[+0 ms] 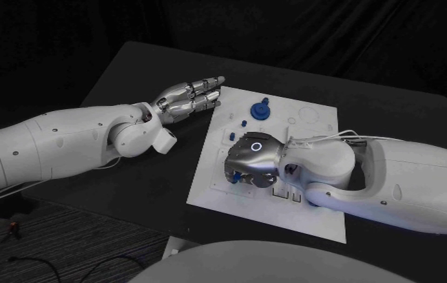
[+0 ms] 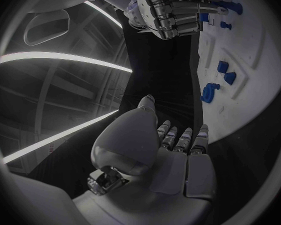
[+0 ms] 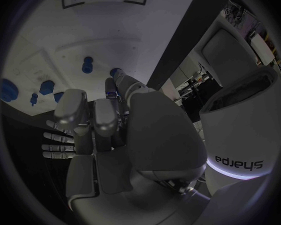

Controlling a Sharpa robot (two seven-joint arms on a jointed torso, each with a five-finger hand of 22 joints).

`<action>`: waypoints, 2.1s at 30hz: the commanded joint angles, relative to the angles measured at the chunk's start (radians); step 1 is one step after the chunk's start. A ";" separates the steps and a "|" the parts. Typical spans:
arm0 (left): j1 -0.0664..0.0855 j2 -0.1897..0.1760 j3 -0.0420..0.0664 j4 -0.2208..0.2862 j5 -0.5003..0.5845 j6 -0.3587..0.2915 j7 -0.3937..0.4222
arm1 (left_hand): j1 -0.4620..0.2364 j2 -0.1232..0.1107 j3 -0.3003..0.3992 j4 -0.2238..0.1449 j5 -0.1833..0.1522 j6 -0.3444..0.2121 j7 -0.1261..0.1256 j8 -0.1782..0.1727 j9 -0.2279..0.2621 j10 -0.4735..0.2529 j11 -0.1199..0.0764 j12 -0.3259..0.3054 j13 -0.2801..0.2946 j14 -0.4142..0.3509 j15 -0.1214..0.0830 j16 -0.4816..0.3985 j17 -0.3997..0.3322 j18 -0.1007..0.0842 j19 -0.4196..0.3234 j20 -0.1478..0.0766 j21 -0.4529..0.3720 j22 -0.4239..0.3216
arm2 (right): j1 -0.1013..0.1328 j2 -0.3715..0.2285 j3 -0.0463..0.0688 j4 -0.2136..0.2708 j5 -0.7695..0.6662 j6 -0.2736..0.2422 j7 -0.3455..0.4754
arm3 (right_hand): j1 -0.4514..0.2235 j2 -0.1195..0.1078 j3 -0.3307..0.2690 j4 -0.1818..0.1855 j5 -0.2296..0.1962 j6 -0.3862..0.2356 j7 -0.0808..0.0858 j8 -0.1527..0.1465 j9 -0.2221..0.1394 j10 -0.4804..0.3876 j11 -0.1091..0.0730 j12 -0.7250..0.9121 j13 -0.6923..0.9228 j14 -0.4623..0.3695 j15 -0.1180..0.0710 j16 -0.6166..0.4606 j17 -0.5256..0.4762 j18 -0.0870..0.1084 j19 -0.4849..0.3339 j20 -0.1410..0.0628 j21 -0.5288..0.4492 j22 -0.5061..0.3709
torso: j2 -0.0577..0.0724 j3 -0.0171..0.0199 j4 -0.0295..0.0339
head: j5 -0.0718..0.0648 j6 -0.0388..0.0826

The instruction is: Assemble the parts on the task board

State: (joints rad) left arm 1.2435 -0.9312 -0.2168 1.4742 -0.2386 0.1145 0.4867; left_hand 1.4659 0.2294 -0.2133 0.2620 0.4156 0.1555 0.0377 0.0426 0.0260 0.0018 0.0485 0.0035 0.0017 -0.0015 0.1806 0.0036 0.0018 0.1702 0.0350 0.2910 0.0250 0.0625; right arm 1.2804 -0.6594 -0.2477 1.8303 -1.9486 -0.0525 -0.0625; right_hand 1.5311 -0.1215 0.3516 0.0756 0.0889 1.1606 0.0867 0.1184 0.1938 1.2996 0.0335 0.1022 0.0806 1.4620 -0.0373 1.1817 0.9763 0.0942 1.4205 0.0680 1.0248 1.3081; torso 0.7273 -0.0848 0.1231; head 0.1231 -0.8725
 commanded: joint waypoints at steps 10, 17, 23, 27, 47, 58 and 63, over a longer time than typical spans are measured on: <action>-0.003 0.001 0.001 0.000 0.006 0.016 0.007 | 0.013 0.002 -0.001 -0.006 0.006 -0.001 0.008 0.002 0.001 -0.002 0.003 -0.003 -0.002 0.003 0.007 -0.003 -0.001 0.004 0.007 0.000 0.003 -0.001 | -0.005 -0.002 0.000 -0.008 -0.019 -0.010 0.014 | -0.121 -0.056 -0.029 0.054 -0.025 -0.290 0.022 -0.057 -0.097 -0.103 0.031 -0.036 -0.009 -0.008 0.012 0.006 0.021 0.003 -0.007 0.013 -0.018 0.134 | 0.000 -0.0003 0.0003 | 0.001 0.000; -0.004 -0.003 0.001 0.001 0.006 0.016 0.004 | 0.014 0.002 -0.001 -0.008 0.008 0.001 0.014 0.003 0.001 -0.002 0.001 -0.003 -0.002 0.003 0.007 -0.003 -0.001 0.004 0.007 0.000 0.003 -0.002 | -0.006 -0.011 0.000 -0.011 -0.019 -0.032 0.006 | -0.135 -0.055 -0.099 0.065 -0.035 -0.342 0.004 -0.054 -0.118 -0.209 0.050 -0.037 -0.010 -0.018 0.019 -0.009 0.005 0.007 -0.015 0.017 -0.053 0.127 | -0.001 0.0004 -0.0006 | 0.003 0.000; -0.004 -0.006 0.001 0.002 0.006 0.016 0.003 | 0.014 0.001 -0.002 -0.009 0.009 0.006 0.019 0.005 0.002 -0.002 -0.001 -0.003 -0.002 0.003 0.007 -0.003 -0.001 0.004 0.007 0.000 0.003 -0.002 | -0.006 -0.033 0.000 -0.008 -0.019 -0.078 -0.001 | -0.142 -0.055 -0.141 0.080 -0.037 -0.362 -0.012 -0.053 -0.124 -0.258 0.058 -0.036 -0.009 -0.025 0.019 -0.019 -0.005 0.011 -0.023 0.019 -0.079 0.122 | -0.001 0.0015 -0.0010 | 0.003 0.000; -0.004 -0.008 0.001 0.001 0.006 0.015 0.002 | 0.014 0.001 -0.002 -0.009 0.009 0.006 0.019 0.005 0.002 -0.002 -0.001 -0.003 -0.002 0.003 0.007 -0.003 -0.001 0.004 0.007 0.000 0.003 -0.002 | -0.005 -0.068 0.000 0.004 0.013 -0.147 -0.002 | -0.149 -0.064 -0.167 0.105 -0.039 -0.392 -0.021 -0.054 -0.127 -0.301 0.060 -0.038 -0.011 -0.028 0.017 -0.022 -0.007 0.013 -0.027 0.018 -0.092 0.119 | -0.002 0.0010 -0.0007 | -0.004 0.000; -0.006 -0.022 0.001 0.006 0.006 0.003 0.002 | 0.013 0.000 -0.004 -0.010 0.010 0.010 0.021 0.007 0.003 -0.002 0.000 -0.003 -0.002 0.003 0.007 -0.002 -0.001 0.004 0.007 0.000 0.003 -0.002 | 0.131 -0.405 0.000 0.066 0.587 -0.147 -0.280 | -0.336 -0.009 -0.325 0.175 -0.018 -0.201 0.062 0.040 -0.077 -0.063 0.012 0.973 0.808 -0.098 0.052 0.116 0.135 0.054 -0.221 0.039 -0.400 0.065 | -0.006 0.0018 -0.0071 | -0.142 0.000; -0.016 -0.029 0.001 0.010 0.006 0.000 -0.003 | 0.014 0.001 -0.005 -0.012 0.013 0.012 0.023 0.007 0.003 -0.002 0.002 -0.003 -0.002 0.002 0.008 -0.003 -0.001 -0.001 -0.006 0.001 -0.006 -0.019 | 0.110 -0.433 0.000 0.048 0.595 0.151 -0.585 | -0.811 0.157 -0.561 0.217 -0.012 0.100 -0.085 0.204 0.152 0.271 -0.094 1.469 1.490 0.109 -0.084 0.389 0.594 -0.033 0.044 -0.073 0.254 0.184 | -0.005 0.0004 -0.0025 | -0.238 0.000; -0.019 -0.030 0.001 0.010 0.006 0.001 -0.008 | 0.014 0.003 -0.008 -0.014 0.014 0.008 0.027 0.006 0.002 -0.002 0.019 -0.003 -0.002 0.002 0.011 -0.004 -0.002 -0.007 -0.016 0.002 -0.012 -0.031 | 0.108 -0.436 0.000 0.054 0.596 0.166 -0.622 | -0.778 0.203 -0.599 0.215 0.007 0.123 -0.093 0.164 0.155 0.271 -0.104 1.469 1.490 0.104 -0.096 0.379 0.572 -0.040 0.064 -0.086 0.303 0.193 | -0.006 -0.0006 -0.0042 | -0.275 0.000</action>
State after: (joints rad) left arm 1.2255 -0.9630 -0.2169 1.4808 -0.2385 0.1163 0.4744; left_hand 1.4698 0.2333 -0.2227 0.2526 0.4231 0.1627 0.0591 0.0464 0.0277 -0.0010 0.0617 0.0035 0.0017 0.0021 0.1846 0.0036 0.0017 0.1702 0.0225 0.2928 0.0163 0.0341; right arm 1.3911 -1.0939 -0.2485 1.8793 -1.3668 0.0387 -0.5783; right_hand 0.7535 0.0753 -0.2450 0.2907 0.0953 1.2802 -0.0066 0.2854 0.3503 1.4657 -0.0651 1.5684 1.3081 1.4666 -0.1292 1.5567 1.3081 0.0611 1.4656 -0.0127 1.3273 1.3074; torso 0.7214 -0.0841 0.1192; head -0.1325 -0.8725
